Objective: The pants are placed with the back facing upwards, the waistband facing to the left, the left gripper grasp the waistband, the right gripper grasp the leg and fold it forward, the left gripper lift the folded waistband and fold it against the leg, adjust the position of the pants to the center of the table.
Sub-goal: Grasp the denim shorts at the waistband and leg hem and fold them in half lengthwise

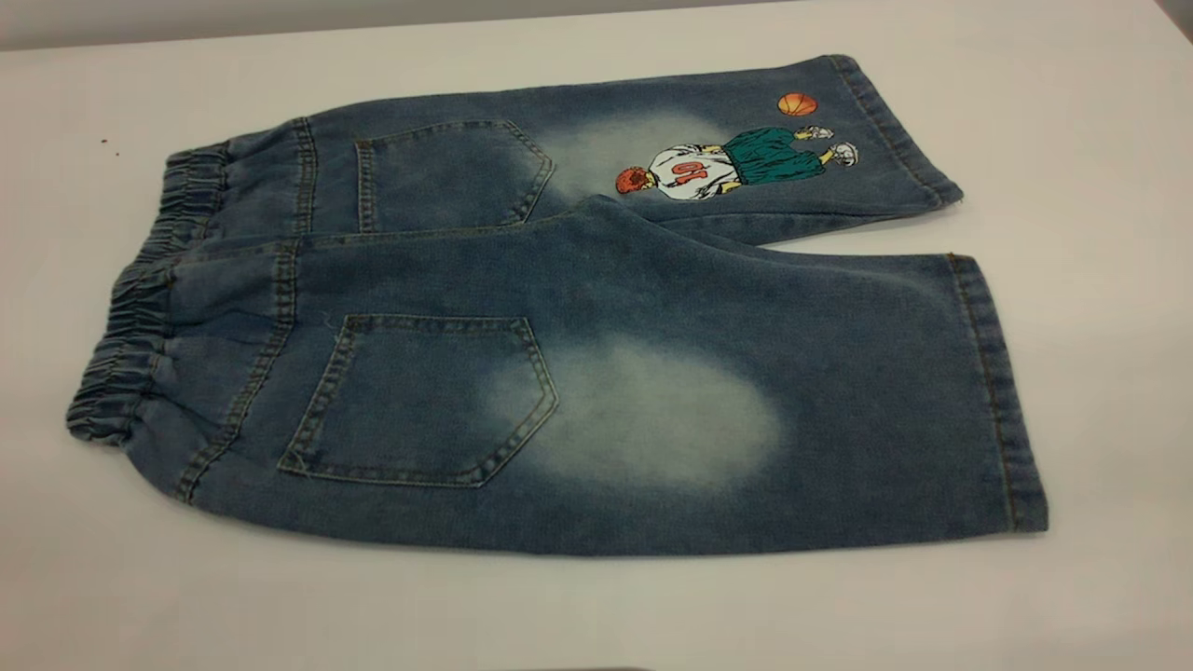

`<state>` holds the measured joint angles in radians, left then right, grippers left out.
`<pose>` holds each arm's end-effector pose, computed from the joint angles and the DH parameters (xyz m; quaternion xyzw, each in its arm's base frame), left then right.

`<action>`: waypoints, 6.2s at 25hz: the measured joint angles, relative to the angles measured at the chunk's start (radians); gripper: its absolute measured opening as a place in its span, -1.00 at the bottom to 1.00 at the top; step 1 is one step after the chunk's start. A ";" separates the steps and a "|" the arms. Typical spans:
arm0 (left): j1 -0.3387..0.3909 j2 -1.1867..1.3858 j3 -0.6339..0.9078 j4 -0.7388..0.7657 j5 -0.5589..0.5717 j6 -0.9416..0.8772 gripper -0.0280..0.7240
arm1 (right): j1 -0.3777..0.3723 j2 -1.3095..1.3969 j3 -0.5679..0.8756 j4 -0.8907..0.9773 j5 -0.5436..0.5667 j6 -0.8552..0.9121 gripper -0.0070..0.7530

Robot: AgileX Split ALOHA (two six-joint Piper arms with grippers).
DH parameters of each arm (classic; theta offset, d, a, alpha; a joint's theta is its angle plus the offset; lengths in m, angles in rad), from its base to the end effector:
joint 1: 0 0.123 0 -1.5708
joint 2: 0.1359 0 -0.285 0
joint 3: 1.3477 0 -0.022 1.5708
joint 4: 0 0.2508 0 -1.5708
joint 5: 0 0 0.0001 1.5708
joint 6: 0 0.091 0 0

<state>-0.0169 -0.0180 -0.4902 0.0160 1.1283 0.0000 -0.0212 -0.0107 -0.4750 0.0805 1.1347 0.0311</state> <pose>-0.0094 0.0015 0.2691 0.0067 0.8683 0.0038 0.4960 -0.0070 0.0068 0.2647 0.0201 0.8745 0.0425 0.4828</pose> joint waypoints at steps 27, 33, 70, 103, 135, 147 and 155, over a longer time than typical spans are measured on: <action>0.000 1.003 -0.265 -0.082 -0.355 -0.140 0.45 | 0.000 0.711 -0.318 0.024 -0.247 0.055 0.61; 0.000 1.293 -0.267 -0.113 -0.422 -0.143 0.45 | 0.000 0.829 -0.318 0.051 -0.256 0.053 0.58; 0.000 1.981 -0.284 -0.046 -0.885 -0.157 0.45 | 0.000 0.834 -0.318 0.069 -0.259 0.010 0.58; 0.000 1.864 -0.456 -0.049 -0.573 -0.089 -0.80 | 0.015 1.207 -0.459 0.330 -0.199 -0.471 0.58; 0.000 1.864 -0.493 -0.057 -0.544 -0.083 -0.80 | 0.440 1.661 -0.084 0.326 -0.726 -0.395 0.58; 0.000 1.864 -0.493 -0.060 -0.543 -0.083 -0.80 | 0.530 1.873 -0.084 0.460 -0.896 -0.573 0.58; 0.000 1.864 -0.493 -0.060 -0.543 -0.083 -0.80 | 0.530 1.955 -0.086 0.451 -1.004 -0.578 0.57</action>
<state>-0.0169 1.8457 -0.9833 -0.0440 0.5854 -0.0829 0.5089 1.9445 -0.5612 0.5312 0.1305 -0.5468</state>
